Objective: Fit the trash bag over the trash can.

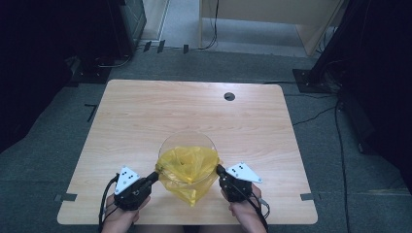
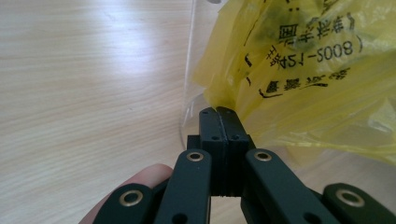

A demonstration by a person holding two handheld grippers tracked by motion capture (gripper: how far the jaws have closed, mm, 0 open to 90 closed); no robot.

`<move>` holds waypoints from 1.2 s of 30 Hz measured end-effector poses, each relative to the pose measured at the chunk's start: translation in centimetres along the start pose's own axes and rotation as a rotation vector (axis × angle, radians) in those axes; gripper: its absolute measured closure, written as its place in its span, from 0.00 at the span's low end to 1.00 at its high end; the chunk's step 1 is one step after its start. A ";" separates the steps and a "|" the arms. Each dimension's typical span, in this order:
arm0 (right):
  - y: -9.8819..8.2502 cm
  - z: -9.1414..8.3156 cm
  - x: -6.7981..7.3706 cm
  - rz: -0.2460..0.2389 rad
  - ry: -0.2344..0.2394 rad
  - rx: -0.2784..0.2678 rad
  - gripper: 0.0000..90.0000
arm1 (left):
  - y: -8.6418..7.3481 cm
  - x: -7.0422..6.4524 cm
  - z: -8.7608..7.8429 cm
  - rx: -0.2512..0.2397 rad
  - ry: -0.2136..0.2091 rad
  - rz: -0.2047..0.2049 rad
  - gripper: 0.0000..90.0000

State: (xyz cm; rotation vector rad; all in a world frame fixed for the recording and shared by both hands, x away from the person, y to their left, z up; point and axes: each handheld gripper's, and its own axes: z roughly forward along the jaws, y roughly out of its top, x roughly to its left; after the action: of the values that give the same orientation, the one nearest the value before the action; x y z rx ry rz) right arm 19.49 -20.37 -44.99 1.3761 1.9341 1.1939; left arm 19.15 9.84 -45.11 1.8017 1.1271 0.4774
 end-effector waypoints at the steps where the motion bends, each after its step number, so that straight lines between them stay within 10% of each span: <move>1: 0.0 0.0 0.0 -0.010 -0.007 -0.001 1.00 | 0.0 0.1 0.0 -0.007 0.022 0.023 1.00; 5: -0.1 0.1 -0.4 -0.016 0.001 0.006 1.00 | 0.0 0.6 -0.2 -0.017 0.022 0.008 0.99; 12: 1.0 -2.1 -2.7 0.028 0.114 -0.135 0.60 | 0.7 1.0 -1.3 -0.065 -0.017 -0.021 0.60; 24: 3.3 -4.2 -2.0 -0.106 0.248 -0.280 0.46 | 3.5 0.5 -2.8 -0.158 -0.049 -0.027 0.50; 32: 4.8 -2.0 -1.6 -0.114 0.335 -0.262 0.45 | 5.5 -0.6 -2.0 -0.184 -0.094 0.018 0.48; 36: 5.1 -0.9 -1.4 -0.109 0.284 -0.247 0.79 | 6.0 -0.8 -1.0 -0.178 -0.100 0.042 0.63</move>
State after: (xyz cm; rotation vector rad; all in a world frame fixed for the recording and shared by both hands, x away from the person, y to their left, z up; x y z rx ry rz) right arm 21.89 -21.43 -40.36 1.0057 1.9367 1.5832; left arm 21.01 8.73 -39.40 1.6777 0.9501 0.4913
